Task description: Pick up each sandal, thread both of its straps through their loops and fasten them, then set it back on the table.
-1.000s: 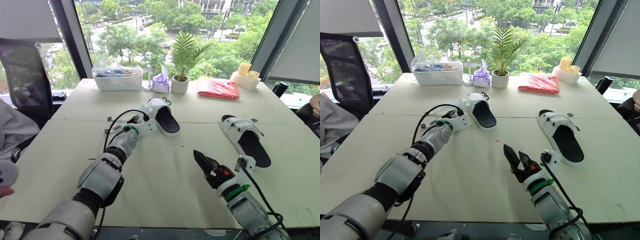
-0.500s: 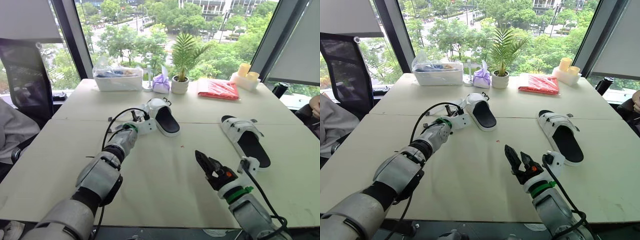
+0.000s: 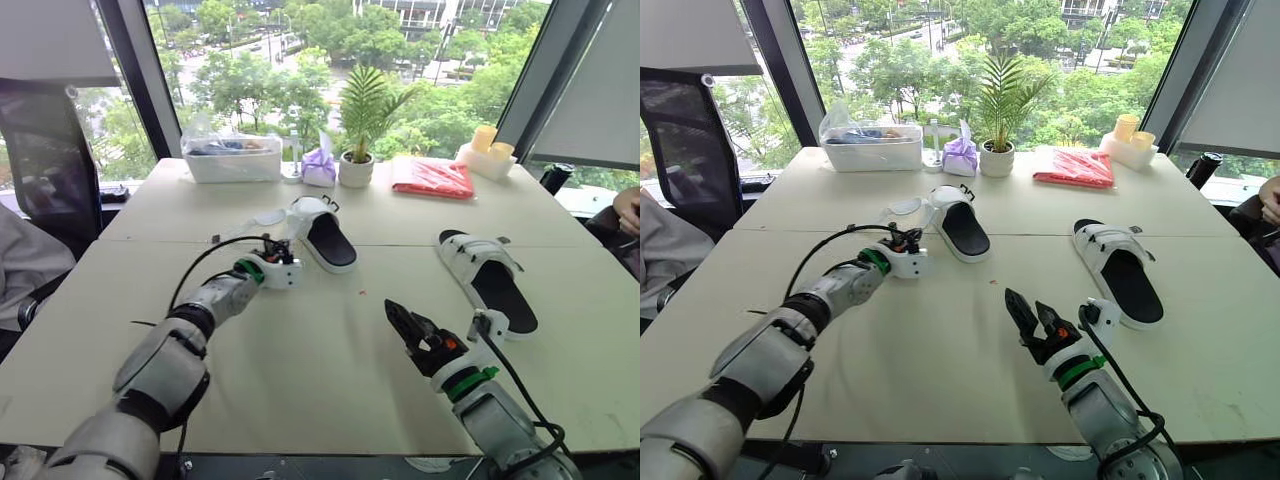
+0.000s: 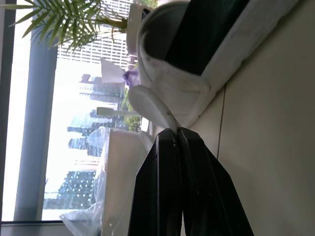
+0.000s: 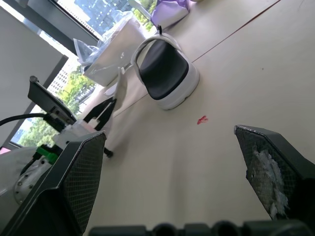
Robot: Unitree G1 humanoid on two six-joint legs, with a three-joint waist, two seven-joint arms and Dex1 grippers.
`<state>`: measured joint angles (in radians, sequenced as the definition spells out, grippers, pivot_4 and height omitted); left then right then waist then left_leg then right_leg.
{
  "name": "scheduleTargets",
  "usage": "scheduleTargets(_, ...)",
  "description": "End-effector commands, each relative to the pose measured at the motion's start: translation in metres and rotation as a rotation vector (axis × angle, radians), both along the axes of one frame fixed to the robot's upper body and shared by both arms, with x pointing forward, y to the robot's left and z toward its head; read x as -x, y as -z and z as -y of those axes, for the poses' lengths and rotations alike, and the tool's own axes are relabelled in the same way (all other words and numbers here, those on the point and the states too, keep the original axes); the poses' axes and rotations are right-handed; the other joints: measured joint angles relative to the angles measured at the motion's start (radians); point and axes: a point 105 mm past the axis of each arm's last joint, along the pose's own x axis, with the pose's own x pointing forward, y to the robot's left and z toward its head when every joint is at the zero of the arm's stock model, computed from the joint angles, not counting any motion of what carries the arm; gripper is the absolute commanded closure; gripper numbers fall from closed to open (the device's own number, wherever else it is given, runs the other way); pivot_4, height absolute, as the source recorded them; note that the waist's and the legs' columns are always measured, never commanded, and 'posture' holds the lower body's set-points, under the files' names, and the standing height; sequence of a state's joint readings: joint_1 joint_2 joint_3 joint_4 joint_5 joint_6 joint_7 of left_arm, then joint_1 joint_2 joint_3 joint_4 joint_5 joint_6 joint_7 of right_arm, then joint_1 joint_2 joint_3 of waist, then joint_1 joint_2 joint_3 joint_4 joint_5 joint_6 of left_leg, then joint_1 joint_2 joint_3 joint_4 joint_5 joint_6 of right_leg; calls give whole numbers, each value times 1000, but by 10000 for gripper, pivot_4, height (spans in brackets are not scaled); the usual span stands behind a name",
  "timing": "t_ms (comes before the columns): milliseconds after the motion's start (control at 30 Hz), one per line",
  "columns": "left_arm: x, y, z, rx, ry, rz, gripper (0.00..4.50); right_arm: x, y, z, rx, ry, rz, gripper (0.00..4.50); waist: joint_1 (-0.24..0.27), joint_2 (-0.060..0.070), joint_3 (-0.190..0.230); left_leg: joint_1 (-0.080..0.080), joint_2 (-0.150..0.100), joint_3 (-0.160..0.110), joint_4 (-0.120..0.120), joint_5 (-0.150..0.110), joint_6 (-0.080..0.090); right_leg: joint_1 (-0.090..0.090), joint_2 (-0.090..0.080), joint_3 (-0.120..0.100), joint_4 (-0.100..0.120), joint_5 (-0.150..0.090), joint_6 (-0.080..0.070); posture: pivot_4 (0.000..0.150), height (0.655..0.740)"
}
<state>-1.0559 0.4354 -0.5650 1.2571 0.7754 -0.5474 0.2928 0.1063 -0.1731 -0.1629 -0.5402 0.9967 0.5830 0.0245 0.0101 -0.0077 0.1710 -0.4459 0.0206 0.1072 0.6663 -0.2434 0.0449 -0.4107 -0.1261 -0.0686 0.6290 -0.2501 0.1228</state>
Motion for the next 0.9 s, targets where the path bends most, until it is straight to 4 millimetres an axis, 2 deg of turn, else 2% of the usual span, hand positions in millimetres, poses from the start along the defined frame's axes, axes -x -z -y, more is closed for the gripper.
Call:
scheduleTargets(33, 9, -20, 1, 23, 91, 84, 44789, -3, -9, -4, -3, -31, 42, 0, 2, 0, 0, 0, 0, 0, 0, 0, 0, 0, 0, 0, 0, 0, 0, 1500, 7400)
scheduleTargets(100, 16, -22, -6, 6, 116, 103, 44789, -5, -9, -5, -3, -38, 45, 0, 2, 0, 0, 0, 0, 1, 0, 0, 0, 0, -1, 0, 0, 0, 0, 1500, 7400)
scheduleTargets(233, 27, -22, -34, -66, 105, 125, 44789, -8, -9, -6, -5, -47, 47, 0, -1, 0, 0, 0, 0, 1, 0, 0, 0, 0, -1, 0, 1, 0, 0, 1500, 7400)
scheduleTargets(333, 29, -26, -56, -93, 53, 137, 44789, -9, -8, -7, -6, -54, 45, 0, -3, 0, 0, 0, 0, 2, 0, 0, 0, -1, -1, 0, 1, 0, 0, 1500, 7400)
scheduleTargets(400, 28, -28, -63, -93, 31, 136, 44789, -9, -8, -7, -6, -58, 43, 0, -2, 0, 0, 0, 0, 2, 0, 0, 0, -1, -1, 0, 1, 0, 0, 1500, 7400)
scheduleTargets(433, 27, -30, -66, -87, 16, 129, 39497, -10, -7, -7, -6, -61, 42, 0, 0, 0, 0, 0, 0, 3, 0, 0, 0, -1, -1, 0, 1, 0, 0, 1500, 7400)
scheduleTargets(467, 24, -33, -67, -76, 5, 128, 36561, -10, -7, -8, -6, -63, 41, 0, 1, 0, 0, 1, 0, 3, 0, 0, 0, -1, -1, 0, 1, 0, 0, 1500, 7400)
scheduleTargets(600, 14, -55, -48, -8, 0, 176, 17043, -13, -6, -10, -1, -72, 41, 0, 6, -1, 0, 0, -1, 3, 0, 0, 0, 0, -1, 0, 1, 0, 0, 1500, 7400)
scheduleTargets(700, 9, -69, -25, 95, 6, 183, 4880, -12, -7, -9, 1, -64, 44, 0, 5, -1, 0, 0, -1, 3, 1, 0, 0, 0, -1, 0, 1, 0, 0, 1500, 7400)
scheduleTargets(800, 10, -77, 9, 304, 44, 122, 4880, -12, -6, -8, -2, -53, 41, 0, 3, -1, 0, 0, -1, 3, 1, 0, 0, 0, -1, 0, 1, 0, 0, 1500, 7400)
scheduleTargets(900, 6, -67, 37, 437, 35, -9, 4880, -12, -4, -12, -3, -59, 37, 0, 2, -1, -1, 1, -1, 3, 1, 1, 0, 1, -1, 0, 1, 0, 0, 1500, 7400)
